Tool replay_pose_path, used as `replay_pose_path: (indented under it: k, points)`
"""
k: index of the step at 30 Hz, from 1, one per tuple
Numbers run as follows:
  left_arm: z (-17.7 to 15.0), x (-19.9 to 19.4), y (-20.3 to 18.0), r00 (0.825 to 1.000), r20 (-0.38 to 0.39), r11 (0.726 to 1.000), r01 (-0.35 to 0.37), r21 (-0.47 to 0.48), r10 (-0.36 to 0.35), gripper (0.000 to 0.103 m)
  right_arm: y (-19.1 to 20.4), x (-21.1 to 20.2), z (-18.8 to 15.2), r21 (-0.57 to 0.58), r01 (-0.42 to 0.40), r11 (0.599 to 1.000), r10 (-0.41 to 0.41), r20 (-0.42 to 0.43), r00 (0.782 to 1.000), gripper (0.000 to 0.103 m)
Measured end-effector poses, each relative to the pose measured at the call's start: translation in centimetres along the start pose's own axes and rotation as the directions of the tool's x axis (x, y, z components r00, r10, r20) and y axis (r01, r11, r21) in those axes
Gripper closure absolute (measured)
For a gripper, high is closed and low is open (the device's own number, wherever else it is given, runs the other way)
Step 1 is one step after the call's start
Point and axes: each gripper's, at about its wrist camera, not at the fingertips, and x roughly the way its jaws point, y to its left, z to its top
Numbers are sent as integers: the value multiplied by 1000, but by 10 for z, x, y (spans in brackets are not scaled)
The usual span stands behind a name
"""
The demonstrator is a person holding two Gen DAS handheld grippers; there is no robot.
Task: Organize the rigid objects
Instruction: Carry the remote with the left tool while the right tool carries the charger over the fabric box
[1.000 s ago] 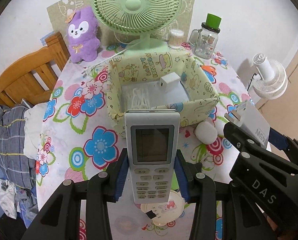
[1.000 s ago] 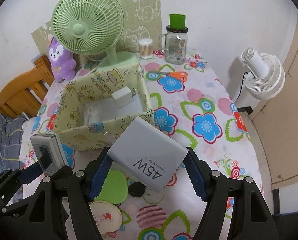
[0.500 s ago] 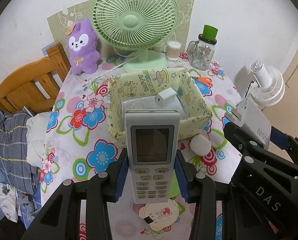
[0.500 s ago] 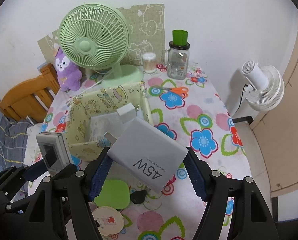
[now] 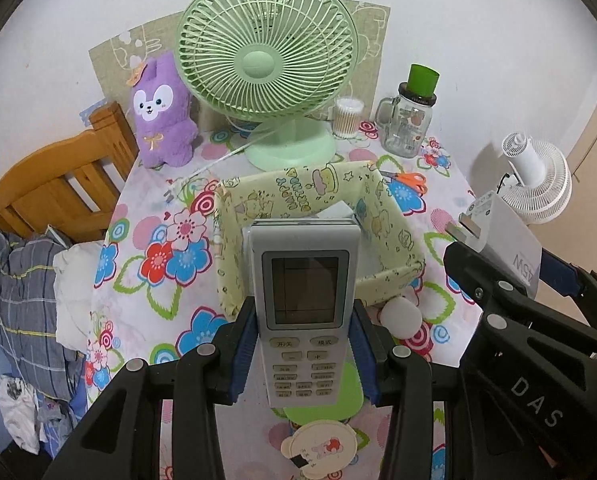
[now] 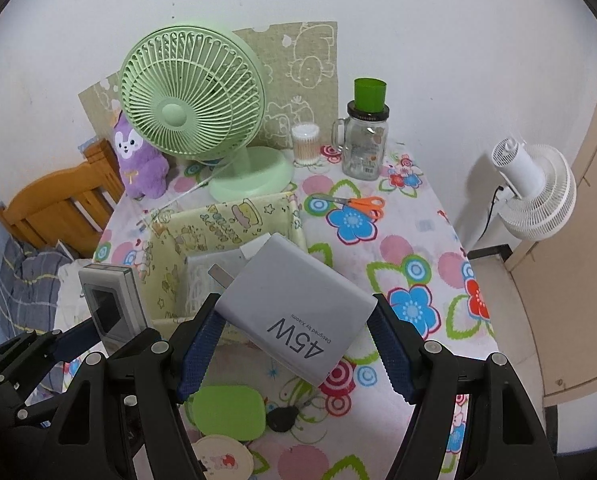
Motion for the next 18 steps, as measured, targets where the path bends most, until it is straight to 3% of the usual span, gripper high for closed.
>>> replay_pose_path:
  k: [18]
  points:
    - [31,19,0,1000,8,1000,12,-19,-12,58,-2,22,32,-3,-6,1000,6,2,1000,28]
